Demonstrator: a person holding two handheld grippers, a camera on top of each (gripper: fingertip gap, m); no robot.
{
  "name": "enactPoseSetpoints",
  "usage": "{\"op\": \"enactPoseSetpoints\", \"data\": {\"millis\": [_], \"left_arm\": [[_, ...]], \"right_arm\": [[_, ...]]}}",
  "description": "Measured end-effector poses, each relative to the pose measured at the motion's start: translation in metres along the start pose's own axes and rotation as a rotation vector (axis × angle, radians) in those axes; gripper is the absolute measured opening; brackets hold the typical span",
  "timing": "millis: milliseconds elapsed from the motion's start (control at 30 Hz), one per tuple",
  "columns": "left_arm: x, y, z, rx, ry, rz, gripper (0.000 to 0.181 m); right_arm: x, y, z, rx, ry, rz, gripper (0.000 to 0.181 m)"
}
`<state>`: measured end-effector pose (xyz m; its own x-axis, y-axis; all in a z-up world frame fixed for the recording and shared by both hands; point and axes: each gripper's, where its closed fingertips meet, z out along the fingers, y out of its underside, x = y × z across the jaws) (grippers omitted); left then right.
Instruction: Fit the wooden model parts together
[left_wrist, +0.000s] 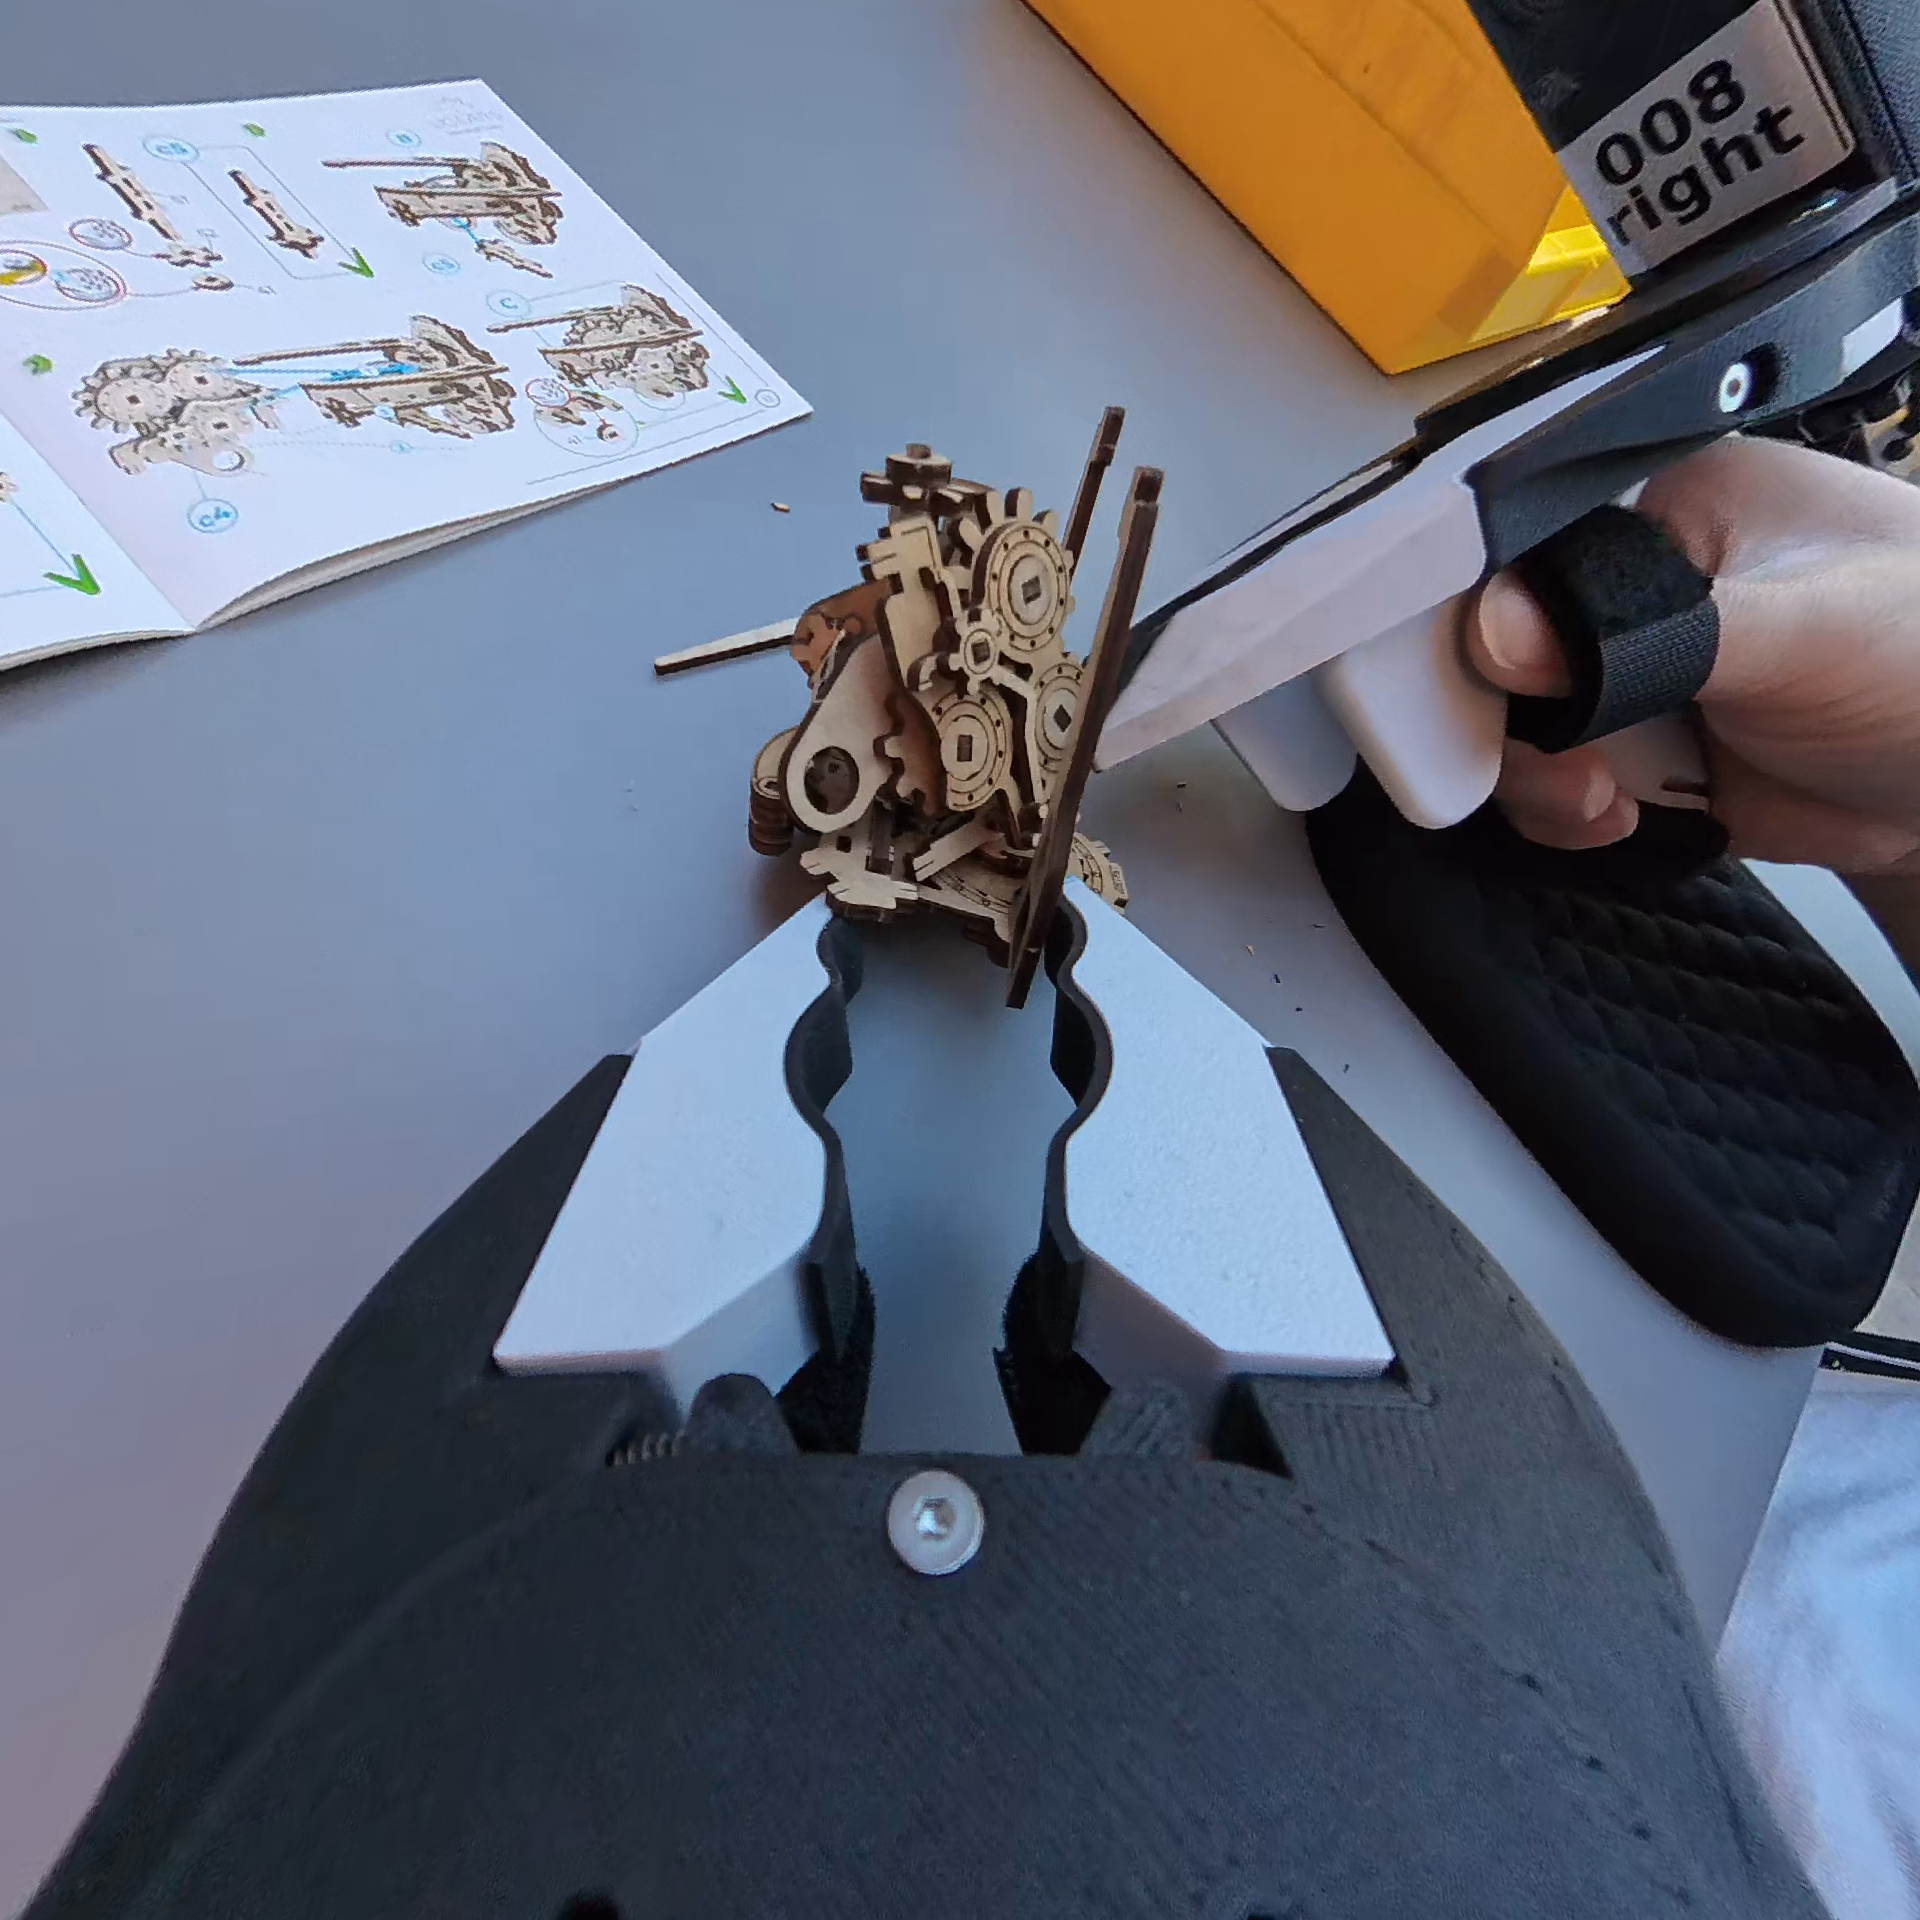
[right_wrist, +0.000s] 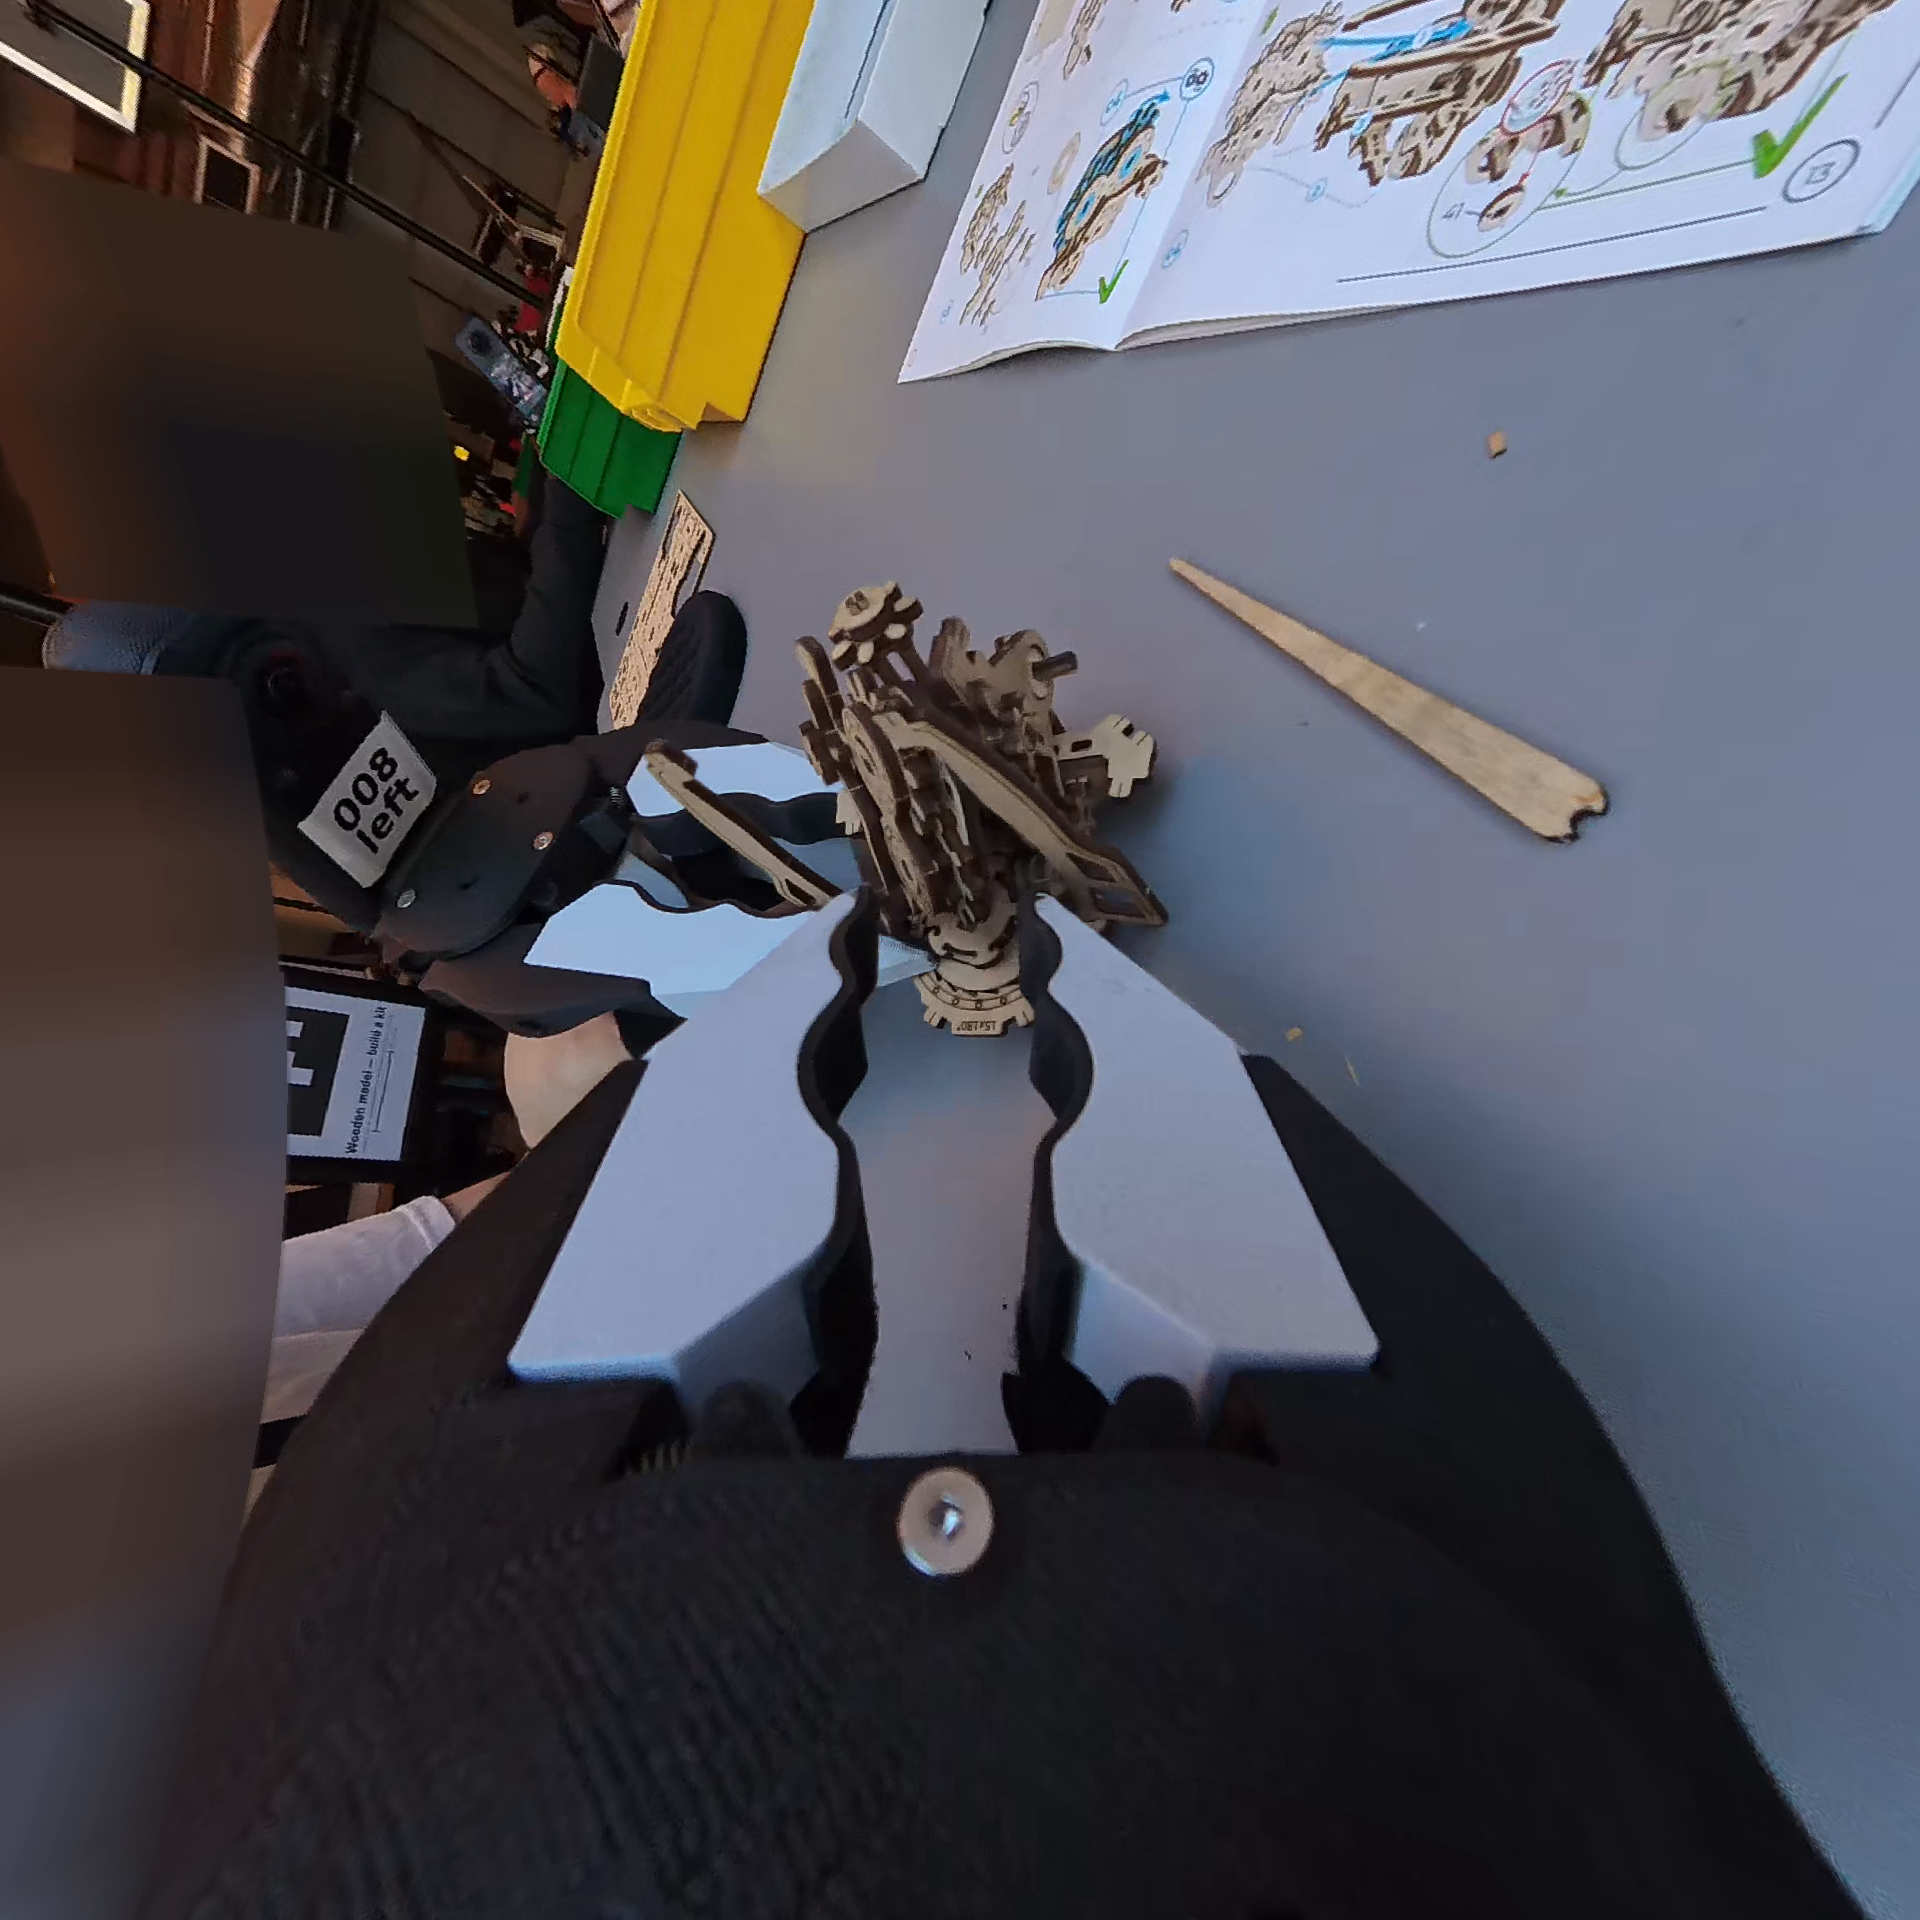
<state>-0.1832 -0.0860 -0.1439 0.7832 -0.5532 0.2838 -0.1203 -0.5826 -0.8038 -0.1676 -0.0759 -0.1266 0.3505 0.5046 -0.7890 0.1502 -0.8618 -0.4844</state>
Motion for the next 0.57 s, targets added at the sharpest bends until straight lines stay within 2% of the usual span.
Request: {"op": "enactPoseSetpoints", "data": {"millis": [133,167,333,567], "left_arm": [[0.001,0.001,0.0,0.0,0.019,-0.02,0.033],[0.002,0.0,0.0,0.001,0.02,-0.024,0.033],[0.002,0.0,0.001,0.006,0.01,-0.037,0.033],[-0.004,-0.002,0.001,0.028,-0.072,-0.041,0.033]], "right_arm": [[-0.002,-0.006,0.0,0.052,0.004,-0.018,0.019],[-0.002,-0.007,-0.001,0.063,0.013,-0.032,0.013],[-0.005,-0.009,-0.002,0.099,0.076,-0.15,0.012],[-0.009,-0.01,-0.003,0.173,0.261,-0.373,0.012]]}}
